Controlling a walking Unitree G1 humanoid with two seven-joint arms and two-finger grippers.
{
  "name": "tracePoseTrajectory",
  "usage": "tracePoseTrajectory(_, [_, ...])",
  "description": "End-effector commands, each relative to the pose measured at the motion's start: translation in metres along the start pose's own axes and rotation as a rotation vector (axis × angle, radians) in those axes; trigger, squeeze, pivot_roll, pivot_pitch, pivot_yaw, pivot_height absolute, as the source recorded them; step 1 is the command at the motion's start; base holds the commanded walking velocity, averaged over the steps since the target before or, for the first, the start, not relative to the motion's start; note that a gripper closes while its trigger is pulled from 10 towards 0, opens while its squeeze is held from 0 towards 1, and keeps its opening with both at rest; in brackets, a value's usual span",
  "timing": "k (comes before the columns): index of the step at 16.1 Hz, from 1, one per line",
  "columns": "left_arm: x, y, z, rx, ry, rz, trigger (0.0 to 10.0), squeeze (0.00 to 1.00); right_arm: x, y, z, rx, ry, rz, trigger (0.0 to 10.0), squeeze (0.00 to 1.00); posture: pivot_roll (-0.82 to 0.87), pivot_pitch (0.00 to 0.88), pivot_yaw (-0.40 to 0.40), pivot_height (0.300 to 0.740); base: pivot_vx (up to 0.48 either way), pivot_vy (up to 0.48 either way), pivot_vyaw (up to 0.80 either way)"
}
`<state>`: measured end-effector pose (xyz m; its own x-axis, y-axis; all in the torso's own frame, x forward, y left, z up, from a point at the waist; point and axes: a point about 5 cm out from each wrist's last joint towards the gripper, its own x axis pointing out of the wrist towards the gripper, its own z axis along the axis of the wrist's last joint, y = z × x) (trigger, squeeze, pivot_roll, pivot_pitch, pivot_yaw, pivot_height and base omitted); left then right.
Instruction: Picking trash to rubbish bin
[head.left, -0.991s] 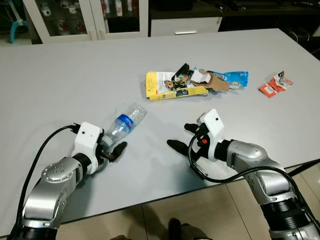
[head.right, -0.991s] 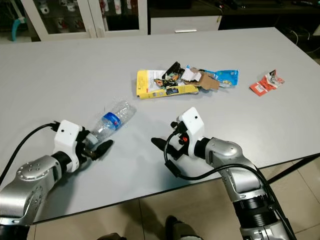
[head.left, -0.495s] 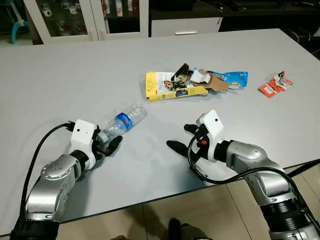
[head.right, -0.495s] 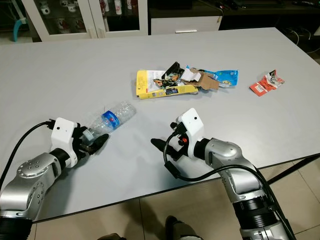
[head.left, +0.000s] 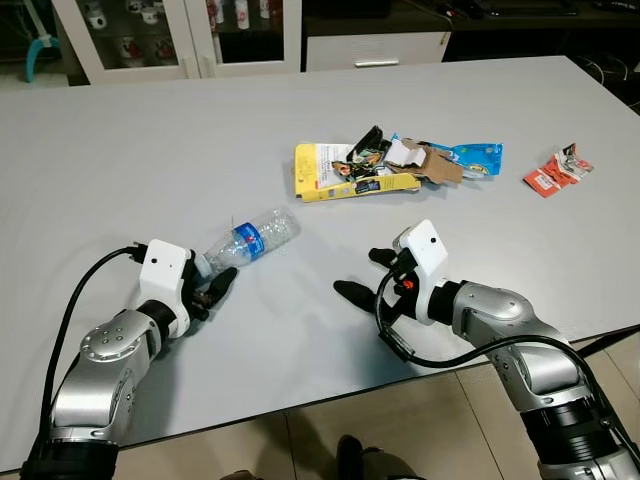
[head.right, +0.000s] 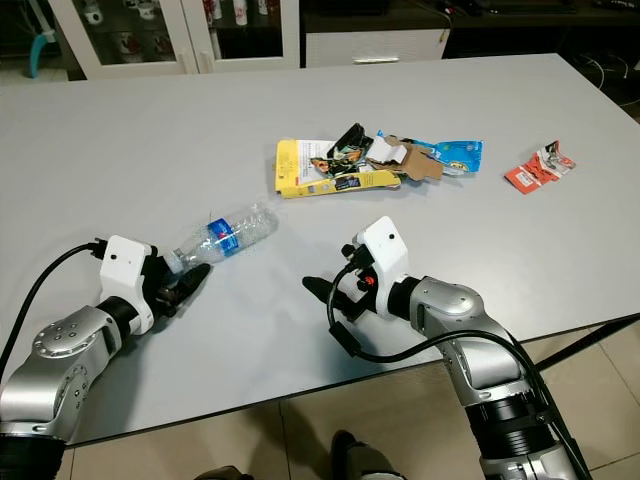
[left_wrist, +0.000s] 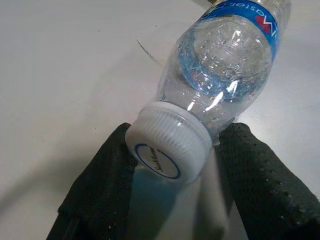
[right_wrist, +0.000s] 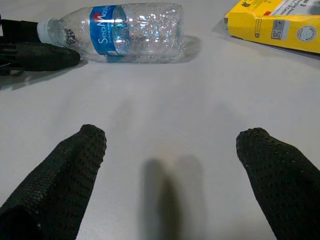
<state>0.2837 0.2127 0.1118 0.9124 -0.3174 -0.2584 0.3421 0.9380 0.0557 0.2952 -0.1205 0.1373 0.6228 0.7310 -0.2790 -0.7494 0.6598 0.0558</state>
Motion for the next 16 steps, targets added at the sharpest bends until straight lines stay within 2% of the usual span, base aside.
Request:
tracePoseTrajectory(1, [-0.001, -0.002, -0.011, -0.023, 0.040, -0.012, 0.0, 0.00, -0.003, 0.000, 0.000, -0.020, 0.001, -0.006, 10.0, 0.00, -0.06, 0.174, -0.031, 0.740, 0.000, 0.000, 0.00])
tracePoseTrajectory(9, [-0.001, -0.002, -0.010, -0.017, 0.013, 0.005, 0.0, 0.00, 0.000, 0.000, -0.002, -0.029, 0.007, -0.005, 10.0, 0.00, -0.06, 0.166, -0.031, 0.740, 0.000, 0.000, 0.00])
tracePoseTrajectory(13, [-0.005, 0.004, 0.005, 0.025, -0.137, 0.153, 0.0, 0.00, 0.001, 0.000, -0.002, -0.038, 0.008, -0.006, 10.0, 0.00, -0.06, 0.164, -0.033, 0.740, 0.000, 0.000, 0.00])
tracePoseTrajectory(15, [-0.008, 0.002, 0.010, 0.103, -0.190, 0.228, 0.0, 0.00, 0.003, -0.001, -0.002, -0.048, 0.004, -0.008, 10.0, 0.00, -0.05, 0.161, -0.036, 0.740, 0.000, 0.000, 0.00])
tracePoseTrajectory(16, [-0.010, 0.000, 0.013, 0.115, -0.220, 0.251, 0.0, 0.00, 0.003, 0.000, -0.002, -0.052, 0.004, -0.008, 10.0, 0.00, -0.05, 0.161, -0.036, 0.740, 0.000, 0.000, 0.00])
